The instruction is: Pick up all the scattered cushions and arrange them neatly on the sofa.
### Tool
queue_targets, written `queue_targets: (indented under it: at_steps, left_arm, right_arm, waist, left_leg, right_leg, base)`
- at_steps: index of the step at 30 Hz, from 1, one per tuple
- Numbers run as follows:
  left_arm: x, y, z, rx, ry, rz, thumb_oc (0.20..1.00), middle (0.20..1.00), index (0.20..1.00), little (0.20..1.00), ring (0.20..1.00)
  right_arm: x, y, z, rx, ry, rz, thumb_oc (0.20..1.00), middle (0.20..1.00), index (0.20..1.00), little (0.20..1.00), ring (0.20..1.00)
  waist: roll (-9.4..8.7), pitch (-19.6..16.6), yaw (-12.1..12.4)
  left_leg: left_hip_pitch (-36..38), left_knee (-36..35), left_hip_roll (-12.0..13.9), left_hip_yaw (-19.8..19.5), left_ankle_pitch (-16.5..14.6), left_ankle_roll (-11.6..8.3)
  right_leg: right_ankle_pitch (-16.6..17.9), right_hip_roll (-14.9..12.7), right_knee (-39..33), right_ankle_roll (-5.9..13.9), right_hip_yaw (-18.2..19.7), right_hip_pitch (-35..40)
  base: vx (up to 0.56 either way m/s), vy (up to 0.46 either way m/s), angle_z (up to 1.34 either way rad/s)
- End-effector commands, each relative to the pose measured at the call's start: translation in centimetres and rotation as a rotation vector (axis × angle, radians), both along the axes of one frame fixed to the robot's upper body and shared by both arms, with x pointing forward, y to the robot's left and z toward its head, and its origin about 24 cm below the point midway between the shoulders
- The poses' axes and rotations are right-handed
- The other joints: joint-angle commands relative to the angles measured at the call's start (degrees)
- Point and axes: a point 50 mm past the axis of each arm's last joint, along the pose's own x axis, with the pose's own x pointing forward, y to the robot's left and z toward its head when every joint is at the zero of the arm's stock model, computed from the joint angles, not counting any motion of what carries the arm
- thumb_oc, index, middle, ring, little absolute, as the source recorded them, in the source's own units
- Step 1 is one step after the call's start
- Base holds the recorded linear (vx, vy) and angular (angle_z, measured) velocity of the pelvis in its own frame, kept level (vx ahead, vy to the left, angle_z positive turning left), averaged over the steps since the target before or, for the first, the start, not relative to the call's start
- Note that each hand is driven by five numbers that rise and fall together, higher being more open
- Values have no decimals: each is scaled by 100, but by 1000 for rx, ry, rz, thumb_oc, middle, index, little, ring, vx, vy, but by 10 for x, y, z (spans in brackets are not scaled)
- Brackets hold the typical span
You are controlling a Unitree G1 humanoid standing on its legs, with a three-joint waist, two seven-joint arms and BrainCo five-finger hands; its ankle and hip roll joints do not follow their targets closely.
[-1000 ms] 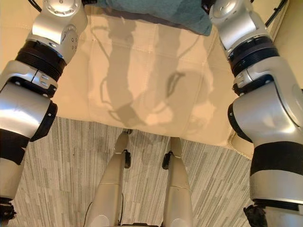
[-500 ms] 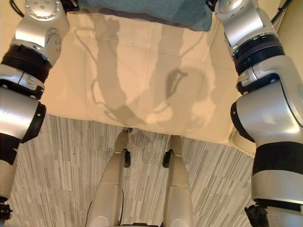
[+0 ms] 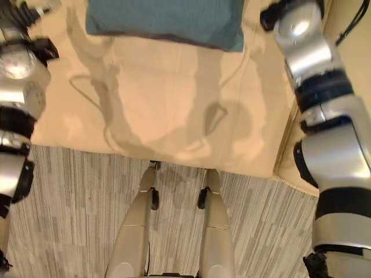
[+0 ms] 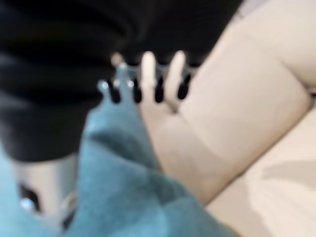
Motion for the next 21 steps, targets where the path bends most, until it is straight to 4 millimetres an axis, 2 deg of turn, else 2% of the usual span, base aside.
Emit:
queue_targets:
  at_steps: [1, 4, 5, 7, 8, 9, 10, 11, 12, 14, 15, 17, 18, 19, 20, 21]
  left_arm:
    - [-12, 14, -33, 38, 13, 12, 1000, 1000, 1000, 1000, 1000]
    - [-37, 27, -90, 36, 125, -11, 1000, 1000, 1000, 1000, 1000]
    - [-52, 30, -135, 32, 250, -27, 1000, 1000, 1000, 1000, 1000]
    - [-73, 34, -173, 37, 366, -54, 1000, 1000, 1000, 1000, 1000]
    - [-85, 29, -207, 0, 475, -77, 1000, 1000, 1000, 1000, 1000]
    - [-95, 35, -223, 5, 543, -68, 1000, 1000, 1000, 1000, 1000]
    - [-116, 31, -263, -3, 696, -75, 1000, 1000, 1000, 1000, 1000]
    - [-133, 33, -291, -52, 803, -55, 1000, 1000, 1000, 1000, 1000]
    - [-133, 33, -291, -52, 803, -55, 1000, 1000, 1000, 1000, 1000]
    - [-159, 34, -326, -78, 960, -31, 1000, 1000, 1000, 1000, 1000]
    - [-178, 32, -349, -128, 1064, -19, 1000, 1000, 1000, 1000, 1000]
    - [-202, 33, -375, -74, 1246, -20, 1000, 1000, 1000, 1000, 1000]
    - [-238, 28, -405, -118, 1431, 4, 1000, 1000, 1000, 1000, 1000]
    - [-255, 27, -415, -138, 1515, 20, 1000, 1000, 1000, 1000, 1000]
    - [-255, 27, -415, -138, 1515, 20, 1000, 1000, 1000, 1000, 1000]
    - [-267, 25, -422, -157, 1573, 27, 1000, 1000, 1000, 1000, 1000]
  right_arm:
    - [6, -8, -53, -35, 113, 14, 1000, 1000, 1000, 1000, 1000]
    - [-8, -32, -121, -25, 270, 25, 1000, 1000, 1000, 1000, 1000]
    - [-22, -42, -175, 15, 414, 41, 1000, 1000, 1000, 1000, 1000]
    - [-40, -54, -223, 16, 571, 30, 1000, 1000, 1000, 1000, 1000]
    - [-51, -49, -255, 54, 667, 63, 1000, 1000, 1000, 1000, 1000]
    - [-59, -55, -272, 45, 738, 47, 1000, 1000, 1000, 1000, 1000]
    - [-78, -54, -313, 108, 875, 47, 1000, 1000, 1000, 1000, 1000]
    - [-88, -52, -332, 120, 944, 43, 1000, 1000, 1000, 1000, 1000]
    - [-88, -52, -332, 120, 944, 43, 1000, 1000, 1000, 1000, 1000]
    - [-107, -54, -363, 110, 1075, 11, 1000, 1000, 1000, 1000, 1000]
    - [-118, -50, -384, 188, 1141, 6, 1000, 1000, 1000, 1000, 1000]
    - [-135, -51, -405, 164, 1253, -21, 1000, 1000, 1000, 1000, 1000]
    - [-158, -52, -430, 280, 1341, -66, 1000, 1000, 1000, 1000, 1000]
    - [-165, -53, -437, 273, 1379, -84, 1000, 1000, 1000, 1000, 1000]
    - [-165, -53, -437, 273, 1379, -84, 1000, 1000, 1000, 1000, 1000]
    - [-174, -53, -445, 309, 1411, -101, 1000, 1000, 1000, 1000, 1000]
  waist:
    - [-177, -688, 81]
    - [-231, -640, 66]
    - [-260, -661, 48]
    - [-270, -753, 48]
    - [-279, -791, 44]
    - [-261, -853, 29]
    - [-252, -973, 20]
    - [-244, -1049, 9]
    - [-246, -1058, 5]
    - [-212, -1231, 12]
    - [-192, -1287, 10]
    - [-152, -1462, -8]
    - [-121, -1593, -29]
    - [-100, -1638, -35]
    - [-99, -1628, -35]
    - [-81, -1664, -53]
  left_leg:
    - [311, 52, -34, -406, -248, -314]
    - [887, 204, -27, -390, -466, -292]
    - [1380, 156, -1, -366, -533, -301]
    - [1826, 57, 26, -322, -548, -300]
    - [2096, -4, 47, -283, -580, -308]
    - [2306, -60, 65, -284, -581, -317]
    - [2733, -192, 95, -232, -618, -311]
    - [2918, -249, 99, -206, -620, -306]
    - [2903, -250, 95, -209, -610, -304]
    - [3201, -330, 120, -186, -654, -288]
    - [3379, -363, 133, -164, -686, -268]
    - [3624, -404, 181, -133, -733, -251]
    - [3835, -433, 236, -92, -752, -244]
    - [3935, -456, 287, -92, -753, -257]
    - [3947, -458, 290, -92, -755, -259]
    - [4040, -473, 332, -102, -742, -275]
  right_leg:
    - [-455, -245, 177, 647, -90, 546]
    - [-613, -264, 254, 617, -172, 1223]
    - [-656, -259, 186, 637, -250, 1769]
    - [-680, -248, 72, 665, -359, 2270]
    - [-708, -211, -2, 677, -406, 2535]
    - [-718, -198, -61, 682, -450, 2730]
    - [-785, -147, -221, 687, -494, 3120]
    - [-791, -115, -282, 685, -510, 3295]
    - [-781, -119, -288, 686, -513, 3285]
    - [-835, -35, -407, 675, -526, 3554]
    - [-849, -2, -451, 665, -510, 3700]
    - [-936, 42, -484, 636, -495, 3919]
    - [-1025, 95, -450, 601, -480, 4104]
    - [-1099, 133, -420, 579, -471, 4195]
    - [-1102, 135, -420, 578, -472, 4205]
    - [-1176, 181, -382, 540, -475, 4303]
  base:
    - [-25, -20, 6]
    - [28, 5, 6]
    - [95, 9, 2]
    - [109, 15, 1]
    - [116, 20, 6]
    - [150, 8, 6]
    - [131, 8, 4]
    - [80, -2, 1]
    - [72, -7, 0]
    - [75, -12, 1]
    - [64, -27, 2]
    - [80, -52, -3]
    - [59, -104, -5]
    - [31, -86, -1]
    - [13, -75, -2]
    - [-46, -135, 1]
